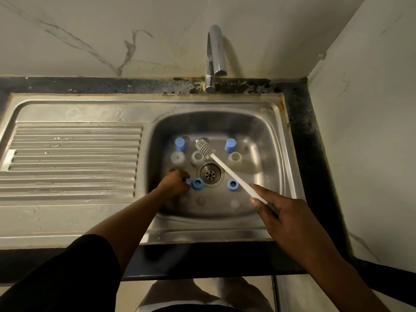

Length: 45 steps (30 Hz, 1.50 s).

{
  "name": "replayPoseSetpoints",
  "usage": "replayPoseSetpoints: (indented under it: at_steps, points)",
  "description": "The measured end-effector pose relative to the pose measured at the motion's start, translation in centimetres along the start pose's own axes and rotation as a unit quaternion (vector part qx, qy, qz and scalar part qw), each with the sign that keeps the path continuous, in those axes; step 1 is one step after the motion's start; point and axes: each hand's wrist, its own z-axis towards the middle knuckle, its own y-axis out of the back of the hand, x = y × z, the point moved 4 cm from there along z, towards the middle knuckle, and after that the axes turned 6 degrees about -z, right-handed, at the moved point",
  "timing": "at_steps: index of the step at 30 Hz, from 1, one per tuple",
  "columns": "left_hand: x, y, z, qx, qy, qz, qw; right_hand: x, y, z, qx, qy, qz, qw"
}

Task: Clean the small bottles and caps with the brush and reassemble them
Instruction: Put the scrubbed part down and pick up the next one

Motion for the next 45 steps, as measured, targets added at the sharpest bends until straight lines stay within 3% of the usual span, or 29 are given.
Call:
replayPoseSetpoints:
  at_steps: [7, 16, 23, 29, 32, 38, 40, 42, 45]
  points:
    - [1.1, 0.5, -0.3, -0.015, 0.007, -0.021, 1.0, 0.0, -0.2, 0.3, 0.014, -0.008, 0.023, 1.0]
    - [0.7, 0.4, -0.5, -0.048, 0.009, 0.11, 0.993, -0.4, 0.1, 0.2, 0.009, -0.004, 0.017, 1.0]
    - [-1.1, -1.8, -1.1, 0.059, 0.016, 0.177, 0.982, 0.3, 0.4, 0.1, 0.004, -0.004, 0.026, 1.0]
    - [-1.6, -0.9, -2.5, 0.023, -0.005, 0.188, 0.982, 1.1, 1.0, 0.1, -0.007, 0.007, 0.011, 1.0]
    - [-2.1, 1.3, -3.8, -0.022, -0.005, 0.132, 0.991, 1.7, 1.3, 0.2, -0.01, 0.016, 0.009, 1.0]
    - [-3.7, 8.3, -7.9, -0.095, -0.046, -0.08, 0.991, 3.6, 2.1, 0.5, -0.025, 0.042, 0.009, 0.999]
    - [-4.0, 10.9, -9.8, -0.115, -0.051, -0.208, 0.97, 4.2, 2.4, 0.6, -0.026, 0.05, 0.012, 0.998]
    - [-4.3, 13.3, -11.4, -0.112, -0.044, -0.354, 0.928, 4.8, 2.8, 0.8, -0.032, 0.053, 0.018, 0.998]
    - [-4.8, 16.2, -13.3, -0.097, -0.054, -0.479, 0.871, 6.0, 3.2, 1.1, -0.035, 0.06, 0.011, 0.998]
